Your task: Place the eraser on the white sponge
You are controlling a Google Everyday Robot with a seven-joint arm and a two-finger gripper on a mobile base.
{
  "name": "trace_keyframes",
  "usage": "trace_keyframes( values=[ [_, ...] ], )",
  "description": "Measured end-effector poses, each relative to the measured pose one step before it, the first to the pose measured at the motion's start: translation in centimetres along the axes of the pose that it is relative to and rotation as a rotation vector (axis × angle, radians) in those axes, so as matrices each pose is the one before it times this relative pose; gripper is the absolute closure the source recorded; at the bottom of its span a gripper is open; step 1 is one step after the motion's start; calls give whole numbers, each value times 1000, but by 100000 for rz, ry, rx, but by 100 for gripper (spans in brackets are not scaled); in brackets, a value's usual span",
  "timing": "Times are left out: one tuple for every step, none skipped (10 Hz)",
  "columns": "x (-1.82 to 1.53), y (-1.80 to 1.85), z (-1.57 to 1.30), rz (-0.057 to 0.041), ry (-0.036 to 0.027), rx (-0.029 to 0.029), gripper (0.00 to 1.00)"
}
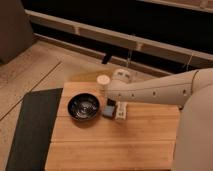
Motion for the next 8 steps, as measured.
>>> trace_keyframes(
  values=[
    [19, 119, -5, -116, 23, -146, 100],
    [-1, -24, 1, 16, -3, 31, 100],
    [-8, 14, -5, -8, -13, -15, 100],
    [1, -18, 5, 18, 5, 23, 100],
    [3, -5, 2, 2, 6, 5, 100],
    [34, -44, 49, 169, 158, 62, 100],
    [199, -66, 178, 485, 653, 82, 100],
    [1594, -321, 1336, 647, 4254, 471, 100]
  ],
)
